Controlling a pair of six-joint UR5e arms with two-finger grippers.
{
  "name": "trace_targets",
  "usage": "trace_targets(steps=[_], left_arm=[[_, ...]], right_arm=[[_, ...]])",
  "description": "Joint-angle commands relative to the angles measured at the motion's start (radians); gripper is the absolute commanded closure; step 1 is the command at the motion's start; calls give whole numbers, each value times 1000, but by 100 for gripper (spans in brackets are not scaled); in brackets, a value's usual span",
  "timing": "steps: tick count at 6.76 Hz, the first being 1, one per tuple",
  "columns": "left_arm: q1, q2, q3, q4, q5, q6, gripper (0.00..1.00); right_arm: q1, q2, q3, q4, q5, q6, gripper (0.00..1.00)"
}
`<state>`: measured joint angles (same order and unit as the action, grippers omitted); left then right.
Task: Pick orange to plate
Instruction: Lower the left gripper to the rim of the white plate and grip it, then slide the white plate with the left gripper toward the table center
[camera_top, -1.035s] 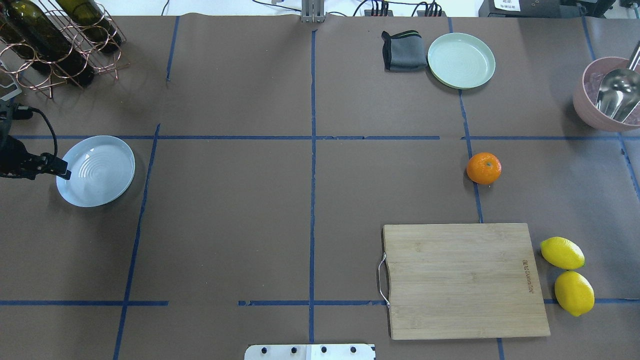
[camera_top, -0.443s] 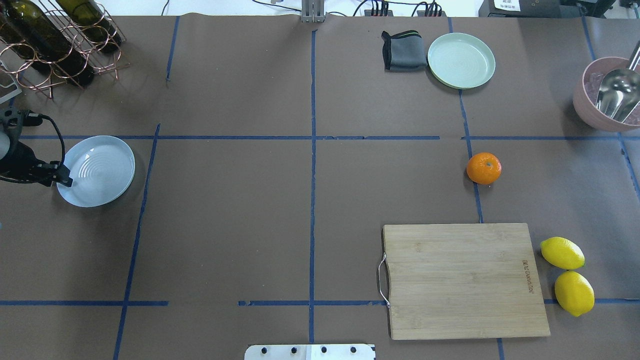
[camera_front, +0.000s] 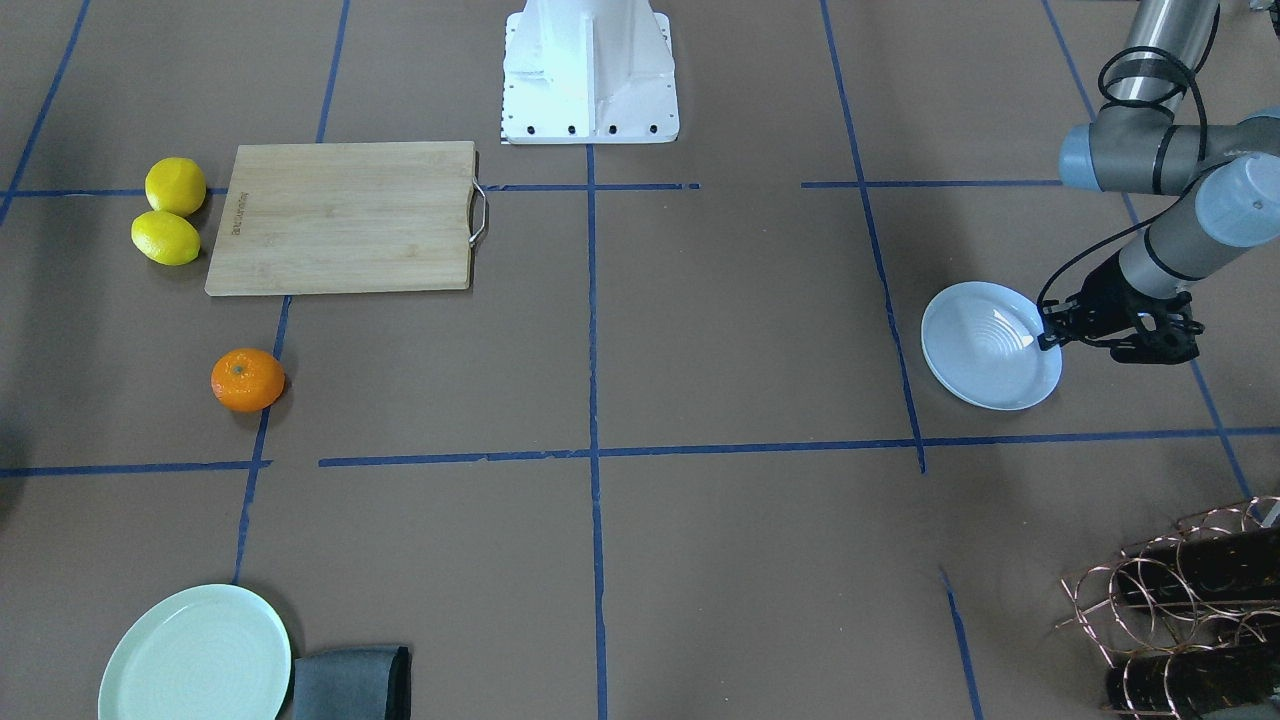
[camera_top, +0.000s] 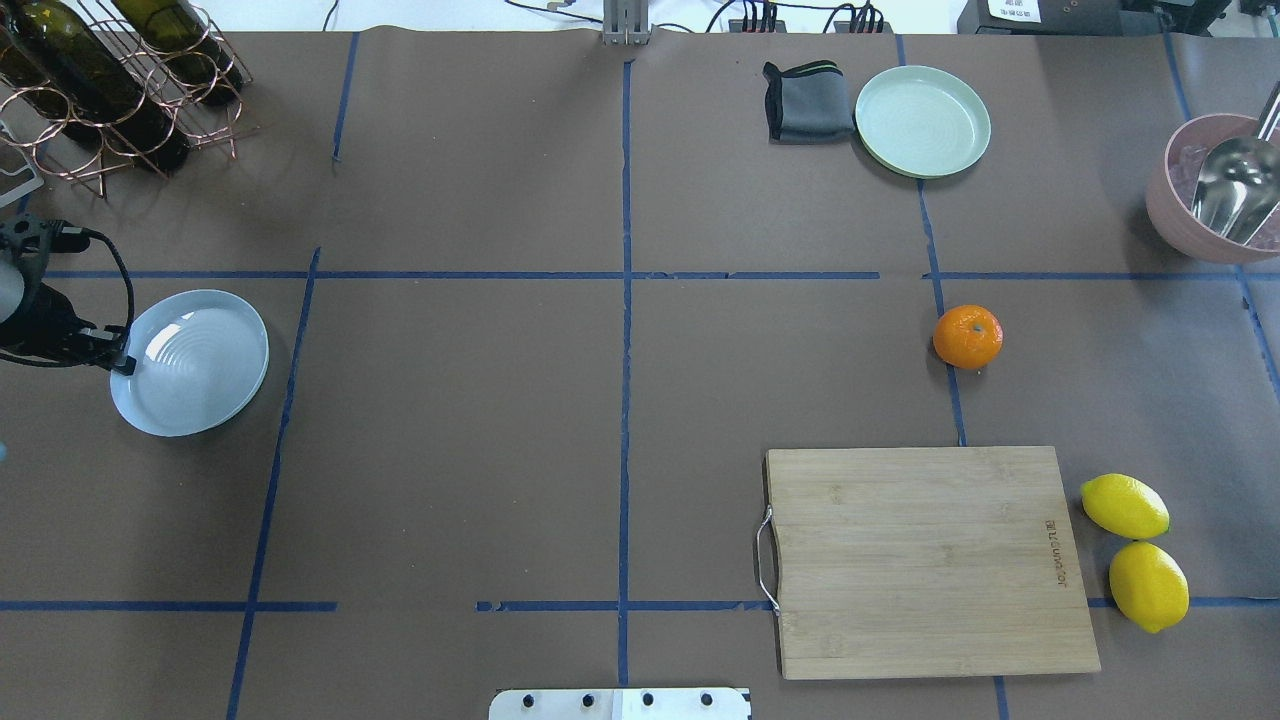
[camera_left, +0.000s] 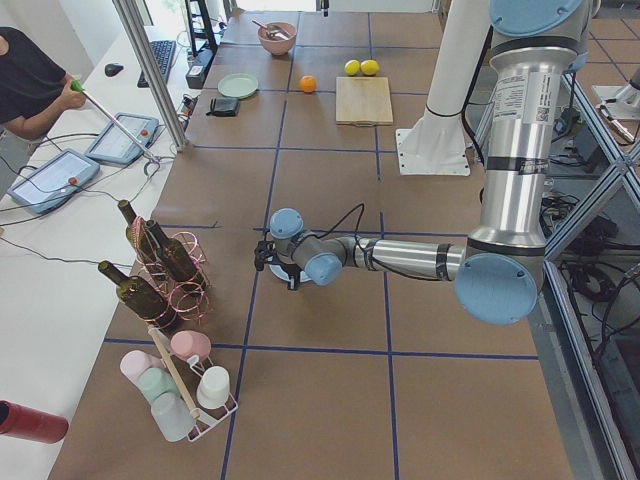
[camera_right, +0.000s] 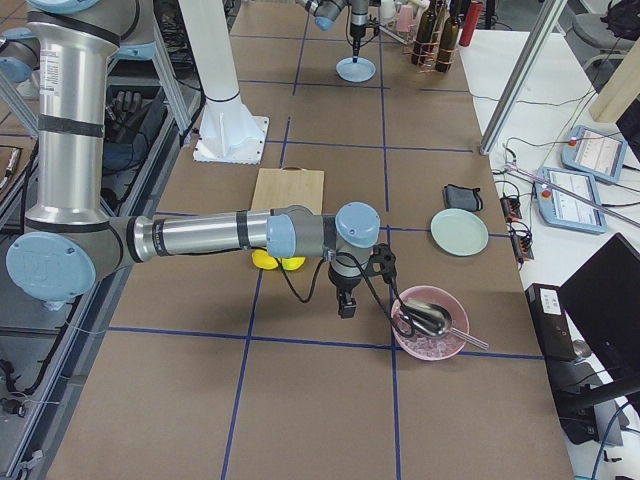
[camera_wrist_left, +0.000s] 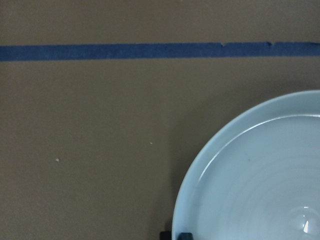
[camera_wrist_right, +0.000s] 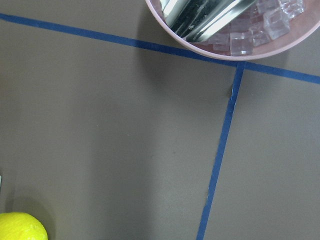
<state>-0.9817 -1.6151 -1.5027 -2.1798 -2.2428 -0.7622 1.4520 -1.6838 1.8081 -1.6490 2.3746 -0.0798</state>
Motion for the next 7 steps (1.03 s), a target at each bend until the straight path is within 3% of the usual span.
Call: trace_targets(steps=[1, 2, 3, 5, 7], left_arm=[[0, -6, -135, 3, -42, -91, 100], [0, -82, -152, 5, -131, -241, 100], [50, -185, -154, 5, -133, -411, 100], [345, -415, -130, 12, 15, -750, 100], [476, -456, -128, 17, 200, -824, 100]], right_arm=[[1, 1, 8, 0, 1, 0, 0], [1, 3, 11, 0, 1, 2, 0], [-1, 7, 14, 0, 1, 2, 0], [-10, 10, 22, 2, 88, 5, 0], [-19, 10, 22, 0, 92, 6, 0]])
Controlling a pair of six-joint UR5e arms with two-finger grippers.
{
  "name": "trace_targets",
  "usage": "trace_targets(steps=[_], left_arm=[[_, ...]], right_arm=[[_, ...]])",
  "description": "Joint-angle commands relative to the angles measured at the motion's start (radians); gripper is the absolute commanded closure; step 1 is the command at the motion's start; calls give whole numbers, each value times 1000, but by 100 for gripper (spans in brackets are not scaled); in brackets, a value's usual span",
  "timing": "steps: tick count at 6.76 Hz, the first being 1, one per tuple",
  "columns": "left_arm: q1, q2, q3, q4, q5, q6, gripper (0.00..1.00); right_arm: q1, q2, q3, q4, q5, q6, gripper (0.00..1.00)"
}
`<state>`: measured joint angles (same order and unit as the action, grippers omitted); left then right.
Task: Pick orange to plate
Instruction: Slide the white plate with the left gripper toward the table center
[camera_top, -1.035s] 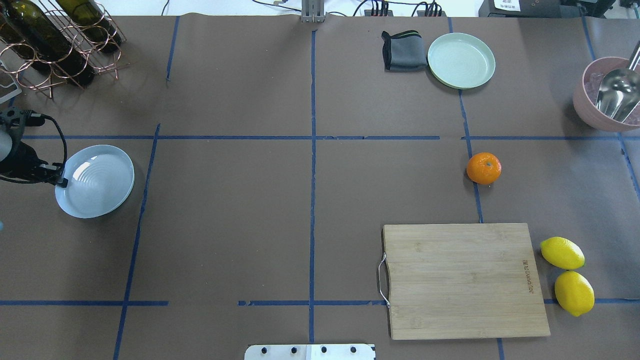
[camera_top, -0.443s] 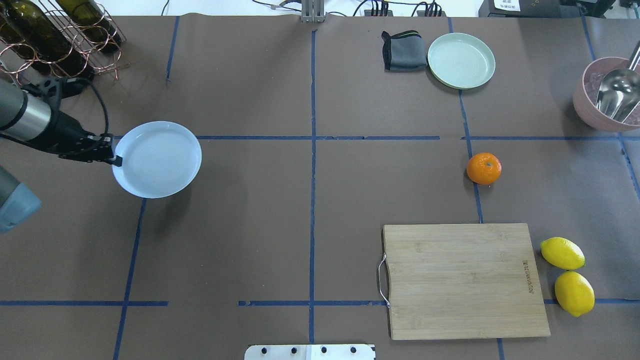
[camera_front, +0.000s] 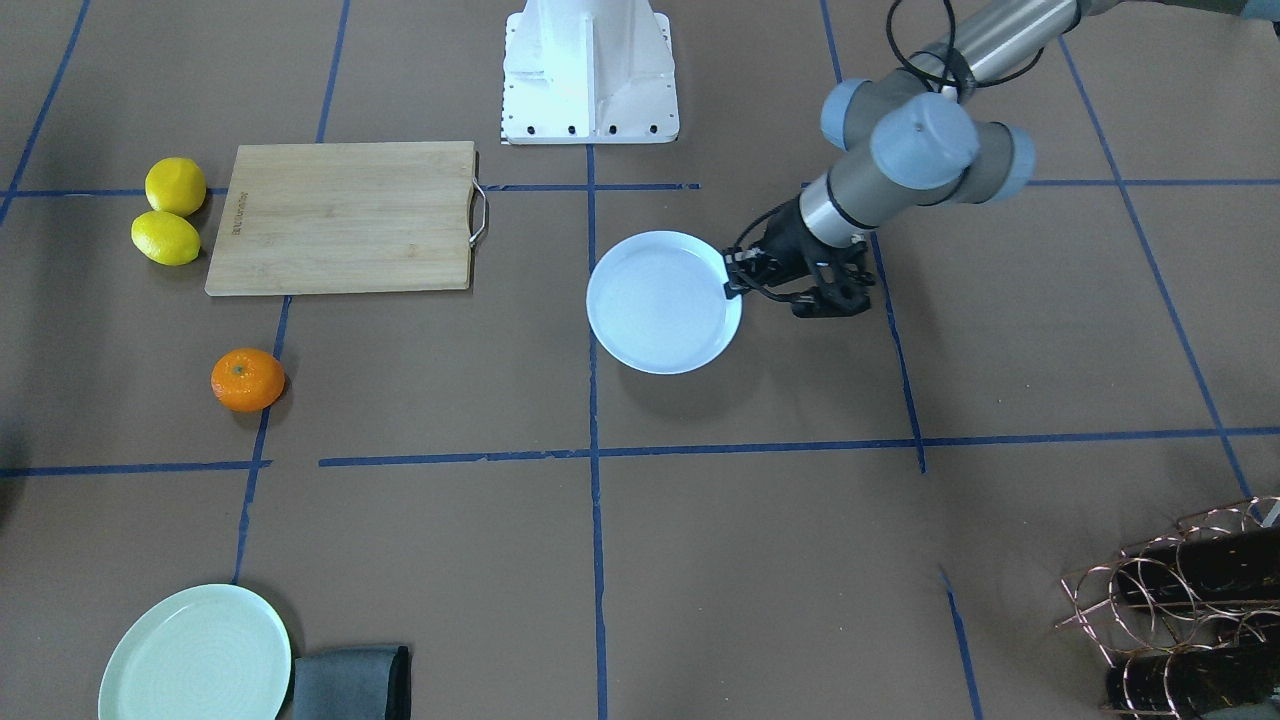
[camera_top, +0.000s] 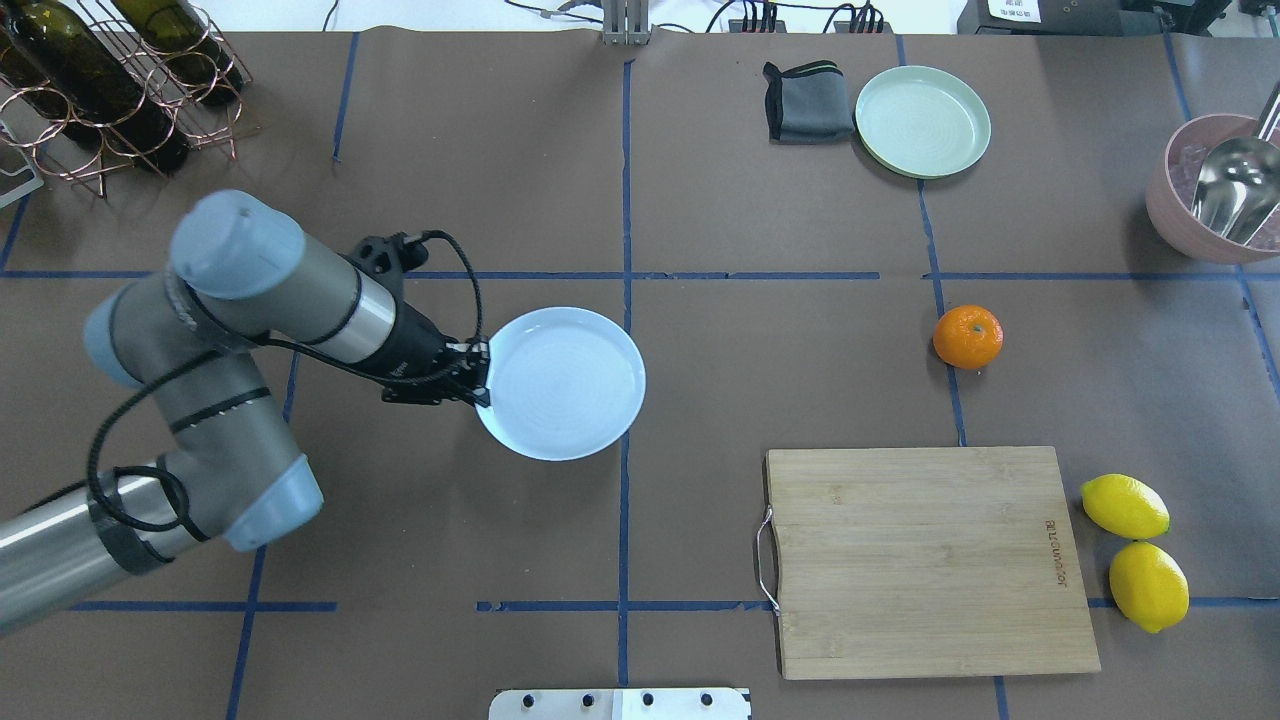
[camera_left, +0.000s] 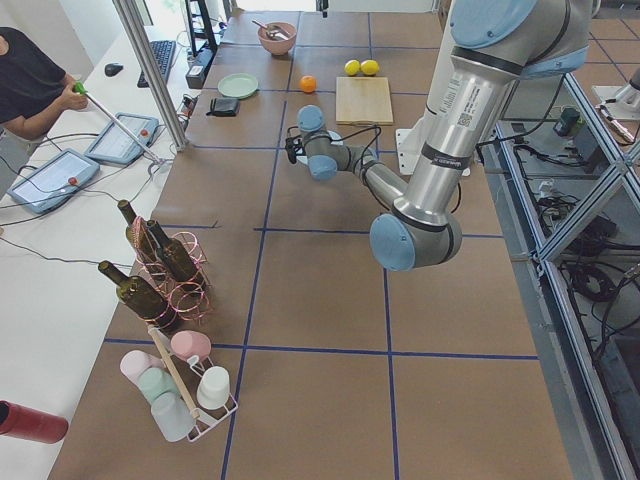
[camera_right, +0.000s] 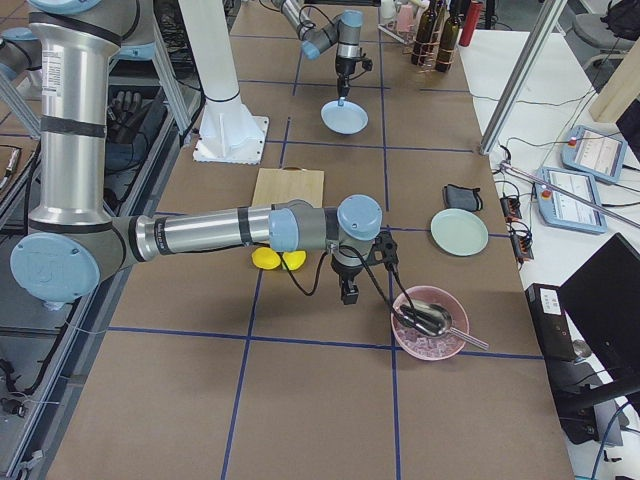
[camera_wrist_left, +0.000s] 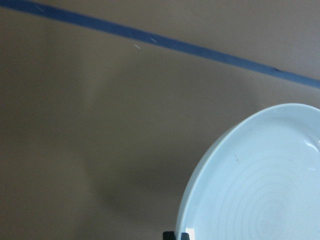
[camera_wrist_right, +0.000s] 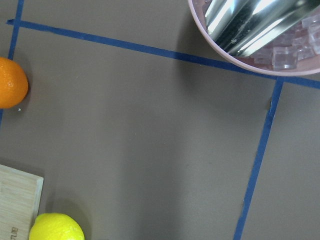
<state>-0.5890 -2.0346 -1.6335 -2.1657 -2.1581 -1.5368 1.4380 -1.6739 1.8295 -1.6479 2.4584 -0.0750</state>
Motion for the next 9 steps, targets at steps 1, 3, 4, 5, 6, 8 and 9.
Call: trace_targets(steps=[1, 3, 4, 5, 6, 8, 9], left_arm=[[92, -38, 17, 3, 136, -48, 100], [92, -91, 82, 1, 196, -45, 100], [92, -99, 93, -2, 211, -45, 100], [92, -101, 107, -5, 213, -45, 100], [93, -102, 115, -8, 213, -45, 100], [92, -105, 113, -9, 211, -43, 99], [92, -104, 112, -9, 218, -40, 36]], right_arm=[[-8, 0, 1, 0, 8, 1, 0], [-13, 2, 2, 0, 10, 0, 0], [-14, 2, 4, 0, 10, 0, 0], [-19, 2, 4, 0, 11, 0, 0], [-24, 0, -1, 43, 13, 1, 0], [-45, -1, -1, 59, 31, 3, 0], [-74, 3, -1, 60, 39, 10, 0]])
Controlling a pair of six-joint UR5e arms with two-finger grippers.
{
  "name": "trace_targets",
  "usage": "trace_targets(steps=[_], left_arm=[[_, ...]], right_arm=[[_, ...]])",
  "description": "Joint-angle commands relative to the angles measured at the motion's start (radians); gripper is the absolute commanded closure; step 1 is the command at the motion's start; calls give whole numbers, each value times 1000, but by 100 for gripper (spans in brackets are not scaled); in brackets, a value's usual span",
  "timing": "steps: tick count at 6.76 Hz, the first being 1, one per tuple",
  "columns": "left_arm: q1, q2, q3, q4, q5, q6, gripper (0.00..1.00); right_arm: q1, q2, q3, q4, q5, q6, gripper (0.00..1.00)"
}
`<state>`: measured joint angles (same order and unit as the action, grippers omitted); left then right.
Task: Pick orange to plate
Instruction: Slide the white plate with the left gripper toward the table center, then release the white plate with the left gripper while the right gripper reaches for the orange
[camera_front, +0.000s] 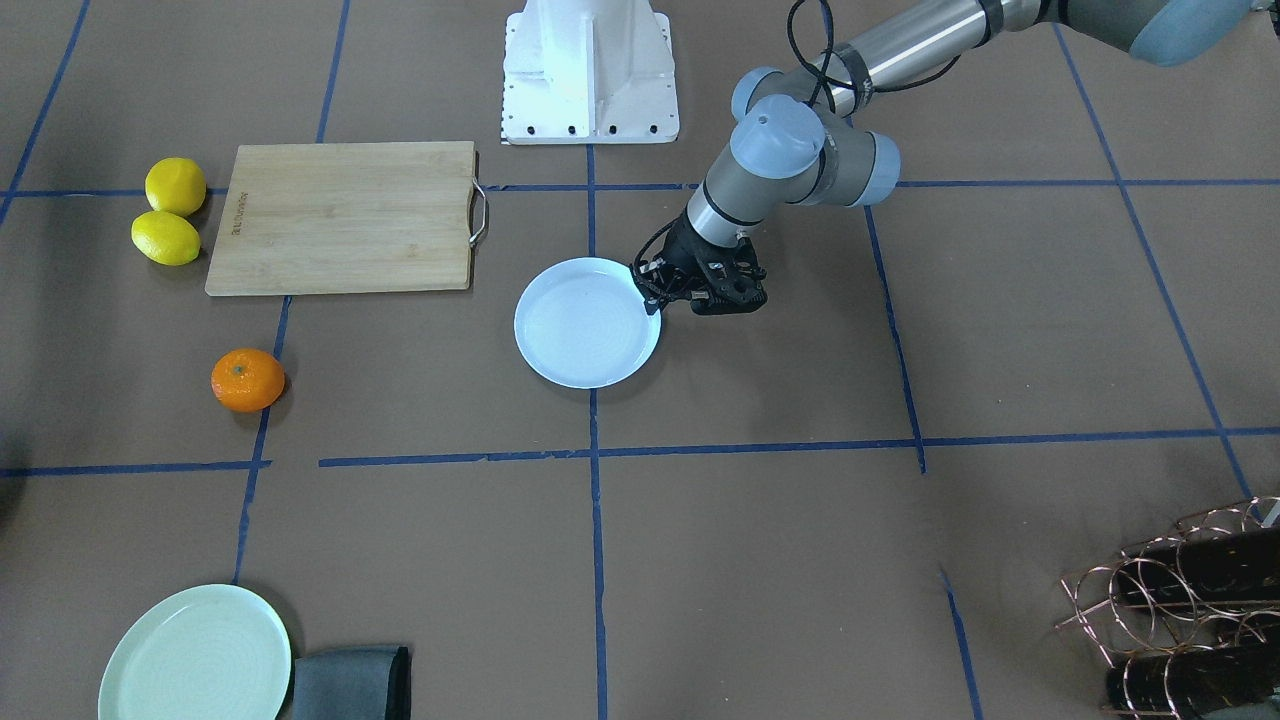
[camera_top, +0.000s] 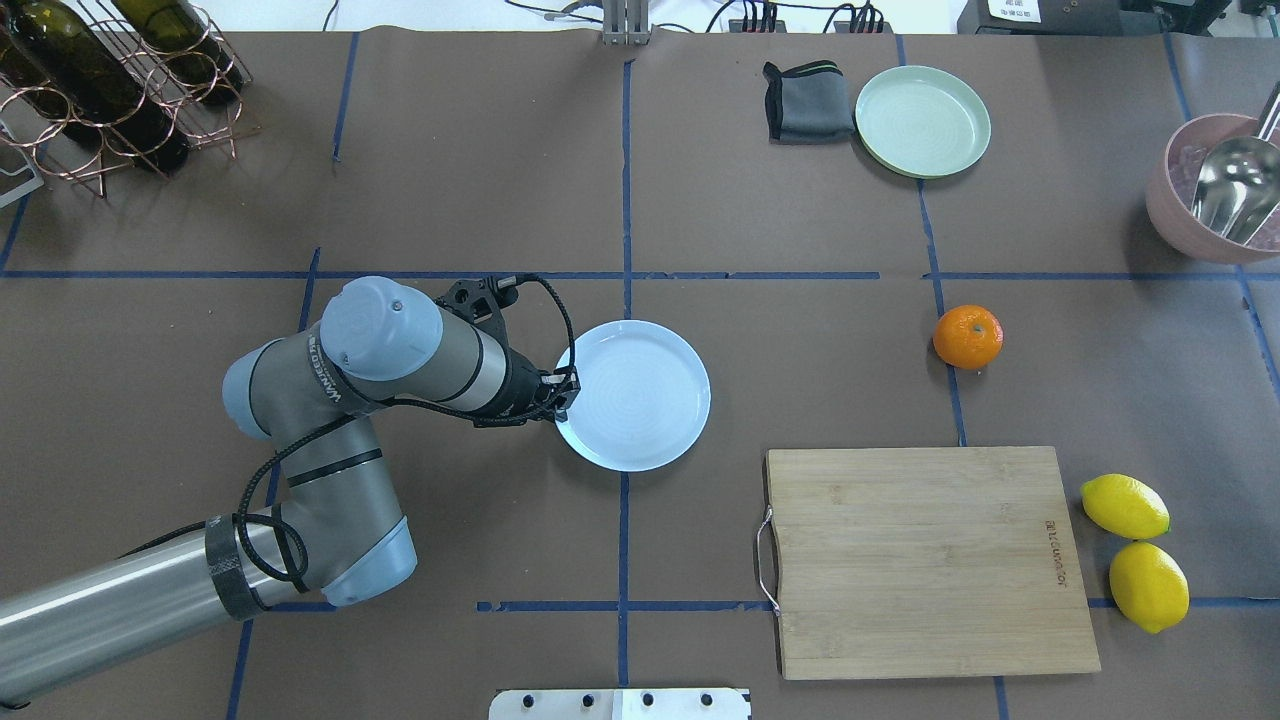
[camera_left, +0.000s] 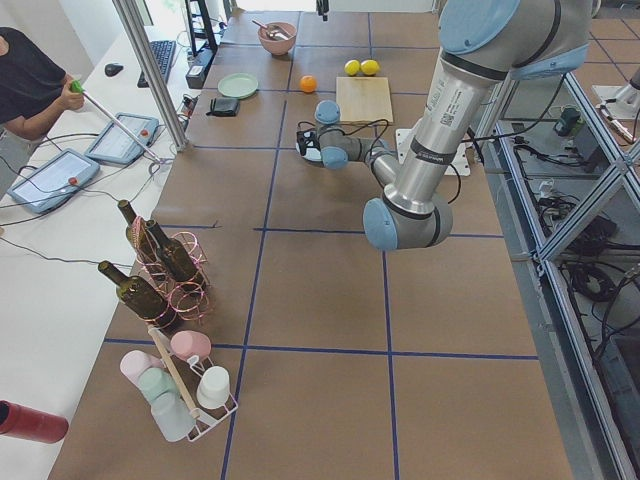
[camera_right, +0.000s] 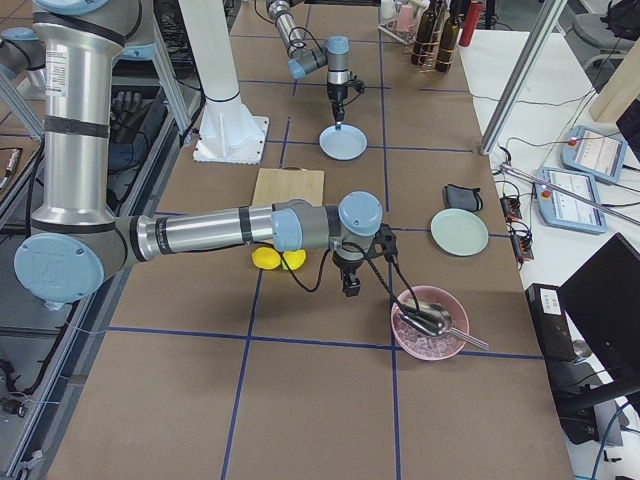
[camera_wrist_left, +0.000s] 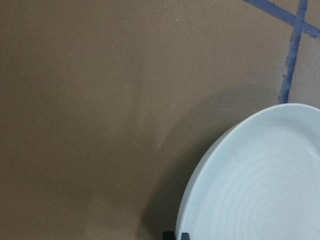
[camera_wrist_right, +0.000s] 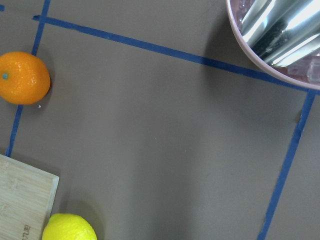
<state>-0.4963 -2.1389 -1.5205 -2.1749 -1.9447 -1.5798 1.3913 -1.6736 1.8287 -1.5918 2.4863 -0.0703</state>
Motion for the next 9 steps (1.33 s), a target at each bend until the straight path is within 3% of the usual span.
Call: trace_targets(steps=[1, 2, 3, 5, 9], left_arm=[[-7, 1, -12, 0, 6, -5, 14], [-13, 8, -50, 0, 6, -22, 12], [-14, 13, -73, 1, 9, -63, 12], [-15, 13, -95, 6, 7, -78, 12], [-15, 13, -99, 9, 9, -78, 9]], right_arm=[[-72, 21, 3, 36, 11, 153, 0], [-157, 28, 0, 171, 0, 381, 0], [-267, 52, -14, 343, -70, 623, 0], [-490, 142, -16, 475, -356, 991, 0], [-595, 202, -60, 483, -565, 1040, 0]])
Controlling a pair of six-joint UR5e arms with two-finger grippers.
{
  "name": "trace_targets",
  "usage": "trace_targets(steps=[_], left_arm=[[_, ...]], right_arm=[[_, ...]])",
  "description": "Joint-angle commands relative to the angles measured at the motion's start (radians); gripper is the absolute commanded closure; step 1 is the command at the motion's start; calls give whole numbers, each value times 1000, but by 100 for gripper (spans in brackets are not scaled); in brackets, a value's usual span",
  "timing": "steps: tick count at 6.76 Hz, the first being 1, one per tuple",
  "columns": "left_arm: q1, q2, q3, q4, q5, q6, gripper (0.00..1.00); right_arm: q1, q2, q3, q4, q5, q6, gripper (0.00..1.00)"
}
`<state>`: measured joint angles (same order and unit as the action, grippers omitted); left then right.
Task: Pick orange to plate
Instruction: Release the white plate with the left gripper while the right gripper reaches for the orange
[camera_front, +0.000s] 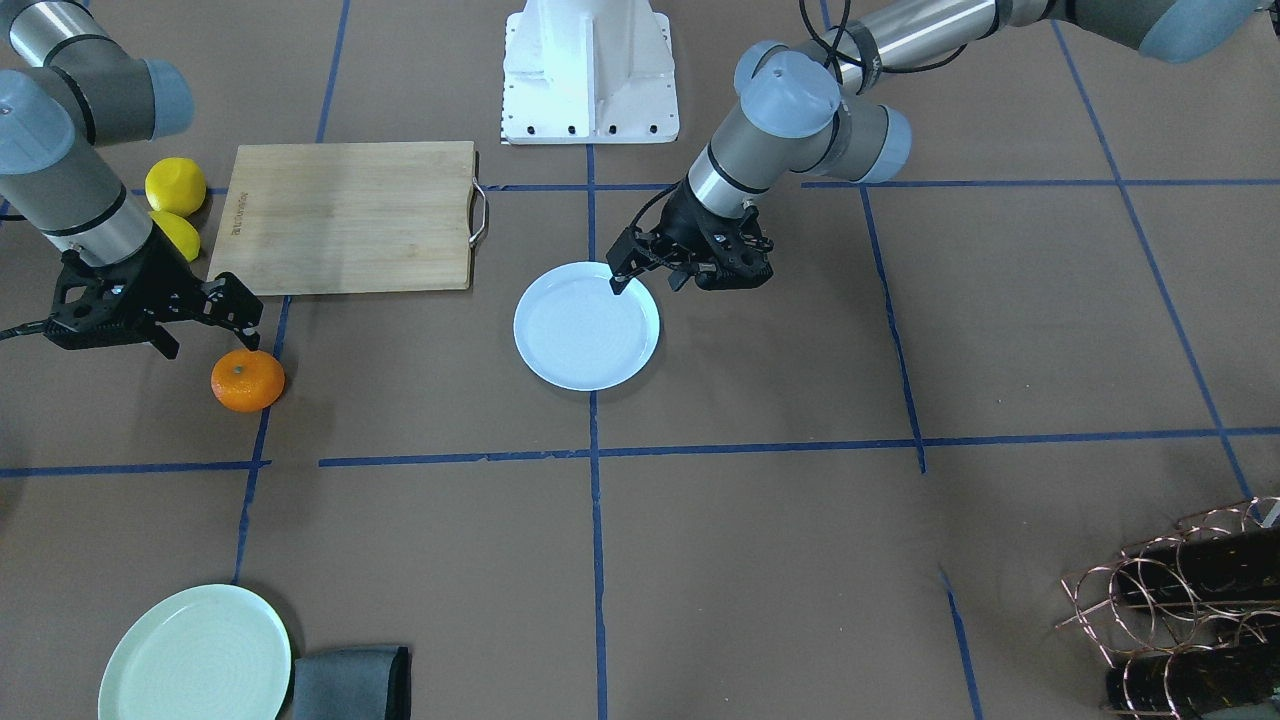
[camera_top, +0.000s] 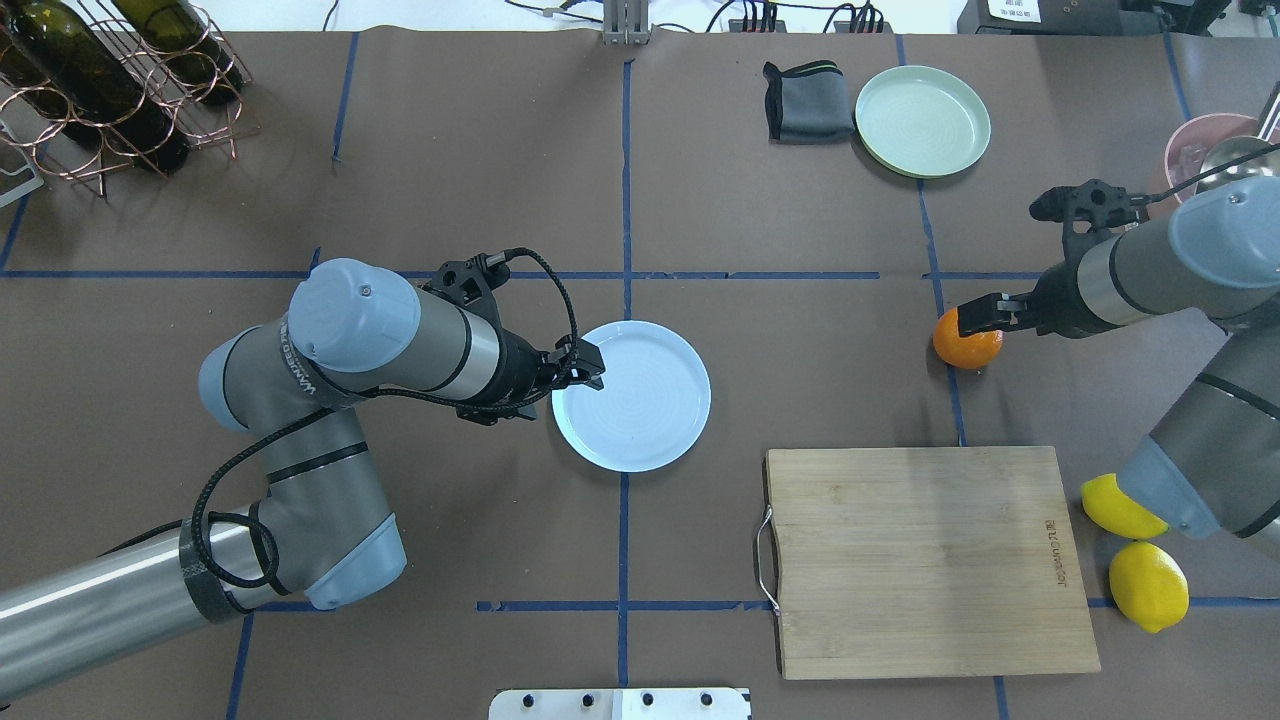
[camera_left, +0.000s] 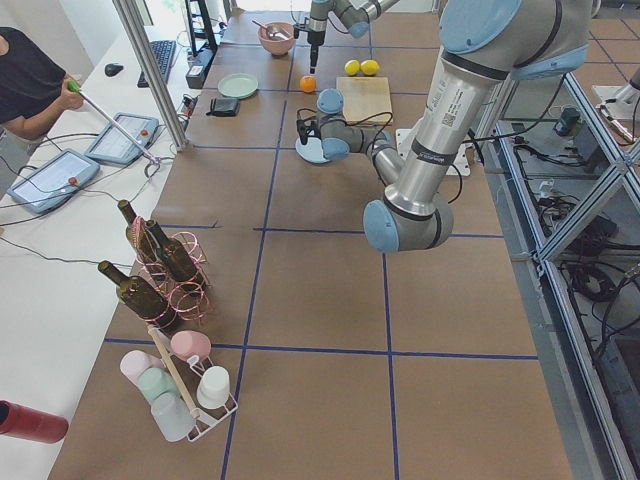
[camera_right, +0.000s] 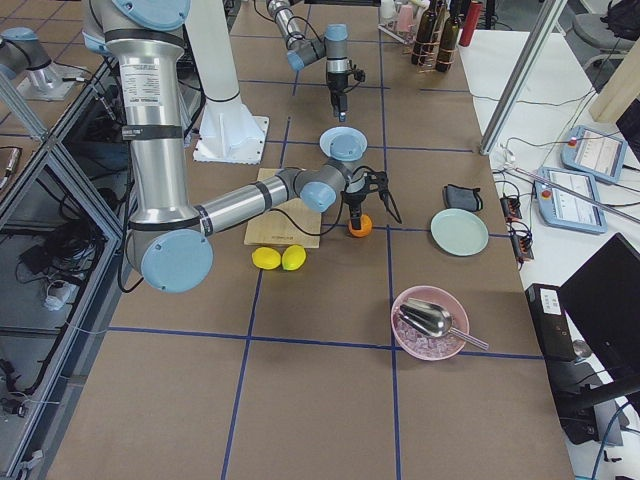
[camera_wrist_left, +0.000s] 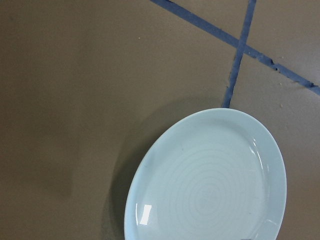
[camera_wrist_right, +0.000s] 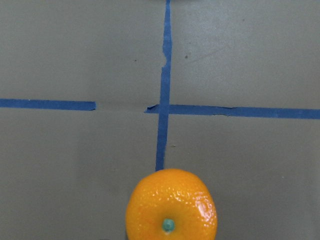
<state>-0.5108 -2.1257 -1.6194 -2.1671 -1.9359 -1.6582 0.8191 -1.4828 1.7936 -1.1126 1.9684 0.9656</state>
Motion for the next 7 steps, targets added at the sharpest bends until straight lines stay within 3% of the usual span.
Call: trace_targets(steps=[1, 3, 7], left_arm=[[0, 0, -2, 1, 0, 0, 9], [0, 1, -10, 1, 3, 0, 8], [-38, 78, -118, 1, -6, 14, 8]], right_arm=[[-29, 19, -40, 4, -49, 4, 0], [-37, 59, -92, 5, -49, 2, 0], [-47, 75, -138, 5, -48, 4, 3]])
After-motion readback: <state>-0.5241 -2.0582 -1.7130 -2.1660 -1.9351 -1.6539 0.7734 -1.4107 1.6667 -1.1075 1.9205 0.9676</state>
